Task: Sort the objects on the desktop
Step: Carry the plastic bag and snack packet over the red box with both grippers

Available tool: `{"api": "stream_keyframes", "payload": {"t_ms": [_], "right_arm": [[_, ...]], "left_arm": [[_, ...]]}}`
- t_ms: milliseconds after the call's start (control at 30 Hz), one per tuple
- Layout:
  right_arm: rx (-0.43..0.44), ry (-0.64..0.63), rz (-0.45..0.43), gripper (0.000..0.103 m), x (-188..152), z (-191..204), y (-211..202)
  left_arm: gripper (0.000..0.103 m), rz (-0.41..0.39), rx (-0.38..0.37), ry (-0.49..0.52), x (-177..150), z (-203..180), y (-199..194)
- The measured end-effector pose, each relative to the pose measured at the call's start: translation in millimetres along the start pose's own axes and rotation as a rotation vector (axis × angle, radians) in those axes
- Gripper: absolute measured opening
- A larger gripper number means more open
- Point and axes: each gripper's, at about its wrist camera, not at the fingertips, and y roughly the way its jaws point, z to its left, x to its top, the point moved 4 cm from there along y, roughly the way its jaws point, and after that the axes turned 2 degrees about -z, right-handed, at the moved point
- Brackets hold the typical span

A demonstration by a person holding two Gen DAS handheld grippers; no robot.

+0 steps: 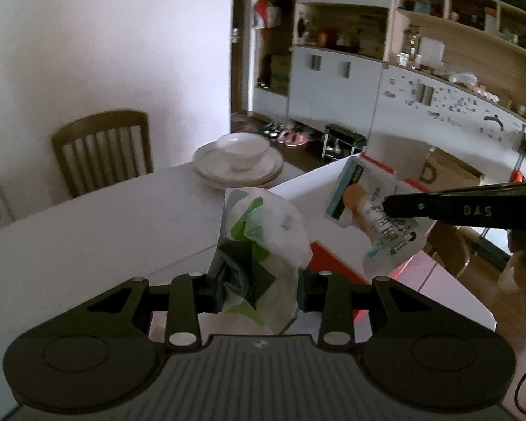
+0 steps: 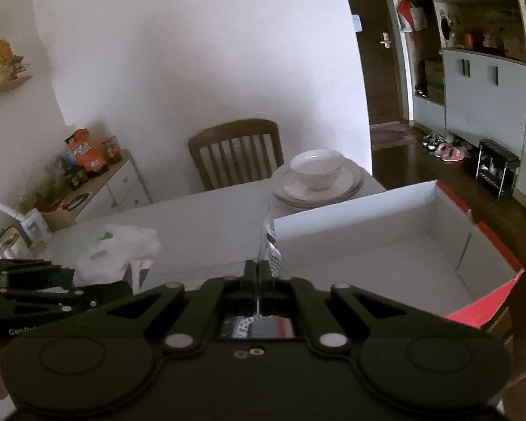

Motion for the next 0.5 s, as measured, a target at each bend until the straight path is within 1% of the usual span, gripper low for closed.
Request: {"api": "stream_keyframes", "payload": {"t_ms": [267,500], "right_arm": [[-0.034,0.014,0.012,0.000,6.9,-46.0,3.8],[-0.059,0.030,0.023,0.000,10.1,-85.0,10.7]], "left_arm": [[0.035,0.023,-0.053,0.082,20.0,-49.3,43.8],[0.035,0.030,-0.065,0.160,33.5,-87.2,79.2]]}}
